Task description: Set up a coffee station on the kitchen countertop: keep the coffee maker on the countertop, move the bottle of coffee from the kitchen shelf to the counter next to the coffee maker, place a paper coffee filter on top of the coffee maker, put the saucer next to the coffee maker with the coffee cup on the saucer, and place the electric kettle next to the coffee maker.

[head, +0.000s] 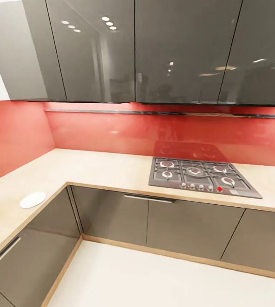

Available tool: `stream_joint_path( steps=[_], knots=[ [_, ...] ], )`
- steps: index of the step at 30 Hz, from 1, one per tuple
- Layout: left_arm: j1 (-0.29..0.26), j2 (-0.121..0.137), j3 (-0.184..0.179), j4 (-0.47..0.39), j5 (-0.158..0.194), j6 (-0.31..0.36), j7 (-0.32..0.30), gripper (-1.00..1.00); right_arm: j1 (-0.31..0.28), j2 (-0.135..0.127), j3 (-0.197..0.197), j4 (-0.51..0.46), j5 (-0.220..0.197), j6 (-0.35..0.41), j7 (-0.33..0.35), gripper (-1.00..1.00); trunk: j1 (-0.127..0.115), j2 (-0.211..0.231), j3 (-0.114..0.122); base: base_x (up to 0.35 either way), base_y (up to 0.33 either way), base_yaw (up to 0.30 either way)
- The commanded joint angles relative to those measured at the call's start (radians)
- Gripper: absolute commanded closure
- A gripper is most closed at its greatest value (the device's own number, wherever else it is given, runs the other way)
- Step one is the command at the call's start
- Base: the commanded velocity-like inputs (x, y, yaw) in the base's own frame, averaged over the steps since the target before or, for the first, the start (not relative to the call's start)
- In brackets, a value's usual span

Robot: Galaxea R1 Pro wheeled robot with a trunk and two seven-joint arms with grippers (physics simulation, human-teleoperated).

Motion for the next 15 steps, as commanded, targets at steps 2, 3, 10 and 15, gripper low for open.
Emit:
stream_joint_path(
  steps=[2,3,10,15],
  knots=[
    [0.0,0.0,0.008,0.0,-0.01,-0.003,0.002,-1.0,-0.001,0.0,0.001,0.001,0.004,-0.003,0.0,-1.0,0.001,-0.002,-0.002,0.322,-0.077,0.0],
    [0.0,0.0,0.008,0.0,-0.01,-0.003,0.002,-1.0,-0.001,0.0,0.0,0.001,0.005,-0.003,0.0,-1.0,0.001,-0.002,-0.002,0.323,-0.077,0.0],
    [0.0,-0.002,0.01,0.0,-0.01,-0.003,0.002,-1.0,-0.001,0.002,-0.001,0.001,0.003,-0.004,0.0,-1.0,0.001,-0.002,-0.002,0.322,-0.077,0.0],
    [0.0,-0.002,0.011,0.0,-0.01,-0.003,0.002,-1.0,-0.001,0.004,-0.02,-0.011,-0.018,-0.003,0.003,-1.0,0.001,-0.002,-0.002,0.322,-0.077,0.0]
  ],
)
